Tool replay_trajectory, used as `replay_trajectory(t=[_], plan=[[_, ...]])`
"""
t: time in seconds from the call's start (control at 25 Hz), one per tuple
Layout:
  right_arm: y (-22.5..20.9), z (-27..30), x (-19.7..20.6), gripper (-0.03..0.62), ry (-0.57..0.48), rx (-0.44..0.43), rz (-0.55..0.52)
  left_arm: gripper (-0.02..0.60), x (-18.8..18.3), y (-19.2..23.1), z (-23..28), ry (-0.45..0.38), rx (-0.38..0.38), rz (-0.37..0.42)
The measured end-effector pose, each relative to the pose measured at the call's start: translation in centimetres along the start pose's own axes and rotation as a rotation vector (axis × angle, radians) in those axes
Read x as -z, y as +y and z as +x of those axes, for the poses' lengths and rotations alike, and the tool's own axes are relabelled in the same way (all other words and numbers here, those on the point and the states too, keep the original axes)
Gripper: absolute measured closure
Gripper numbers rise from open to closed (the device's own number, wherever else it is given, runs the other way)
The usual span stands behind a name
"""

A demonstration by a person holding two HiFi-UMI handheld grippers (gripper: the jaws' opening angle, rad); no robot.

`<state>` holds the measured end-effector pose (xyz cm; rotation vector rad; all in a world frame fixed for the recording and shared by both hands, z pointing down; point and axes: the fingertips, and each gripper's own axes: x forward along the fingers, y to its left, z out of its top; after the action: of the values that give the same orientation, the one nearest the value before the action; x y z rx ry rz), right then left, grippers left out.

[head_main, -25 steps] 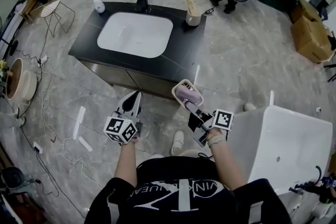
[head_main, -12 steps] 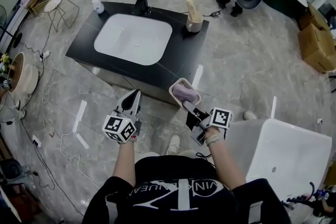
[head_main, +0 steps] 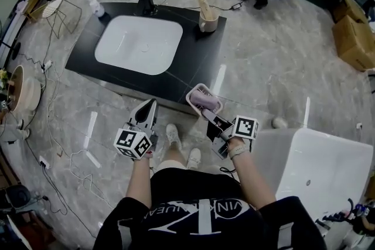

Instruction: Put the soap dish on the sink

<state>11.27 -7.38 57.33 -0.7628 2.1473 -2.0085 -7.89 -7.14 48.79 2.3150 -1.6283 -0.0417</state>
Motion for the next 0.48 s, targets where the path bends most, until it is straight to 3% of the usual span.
replay_trajectory(t=[0.4,0.48], plan=[[0.2,2.7,-3.9,0.533,-0.055,-0.055,0.004,0.566,-1.0,1.5,6.1,0.016,0.082,0.019],[0.0,3.1,-4.7,0.533,-0.060,-0.014,0.013,0.566,-1.6,1.9,7.5,0.017,0.100,0.018]])
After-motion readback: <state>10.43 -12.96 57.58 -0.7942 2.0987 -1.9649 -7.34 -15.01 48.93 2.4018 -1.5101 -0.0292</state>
